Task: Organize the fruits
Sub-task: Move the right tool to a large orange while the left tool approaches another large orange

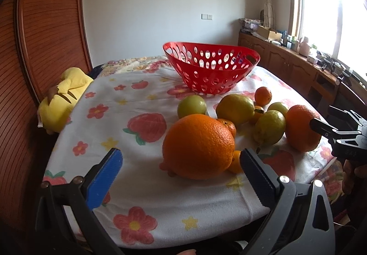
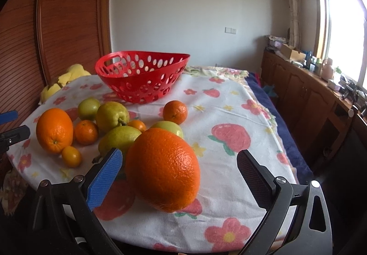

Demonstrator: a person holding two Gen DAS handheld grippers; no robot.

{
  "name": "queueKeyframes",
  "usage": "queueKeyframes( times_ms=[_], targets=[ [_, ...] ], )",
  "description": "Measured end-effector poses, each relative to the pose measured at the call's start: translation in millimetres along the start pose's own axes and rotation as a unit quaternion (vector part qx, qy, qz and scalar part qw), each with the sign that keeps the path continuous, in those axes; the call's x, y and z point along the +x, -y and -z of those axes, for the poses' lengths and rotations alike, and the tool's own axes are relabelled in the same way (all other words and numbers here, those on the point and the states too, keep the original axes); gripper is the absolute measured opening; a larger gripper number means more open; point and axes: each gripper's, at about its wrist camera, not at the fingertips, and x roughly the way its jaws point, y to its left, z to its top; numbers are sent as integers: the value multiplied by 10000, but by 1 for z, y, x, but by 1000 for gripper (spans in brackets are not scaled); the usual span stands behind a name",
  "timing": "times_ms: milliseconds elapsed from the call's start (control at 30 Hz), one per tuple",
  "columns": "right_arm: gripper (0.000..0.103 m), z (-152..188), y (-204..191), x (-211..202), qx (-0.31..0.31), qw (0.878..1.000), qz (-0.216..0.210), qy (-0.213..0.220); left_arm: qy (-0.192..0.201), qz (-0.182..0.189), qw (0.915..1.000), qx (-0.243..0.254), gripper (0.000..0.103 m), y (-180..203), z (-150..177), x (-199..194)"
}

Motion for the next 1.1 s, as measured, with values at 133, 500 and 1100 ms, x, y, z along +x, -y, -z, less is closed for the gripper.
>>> queueKeyframes(
  times_ms=[133,500,1100],
  targets=[
    [102,1,-3,8,-58,9998,-128,-139,-128,47,9999,65,101,4,-3,11],
    [101,7,-3,26,-162,9990,-171,-391,-404,326,9986,-23,101,2,-11,37],
    [84,18,-7,41,-201,9971,-408,-617,-582,612,9963,-135,92,1,-10,50]
  ],
)
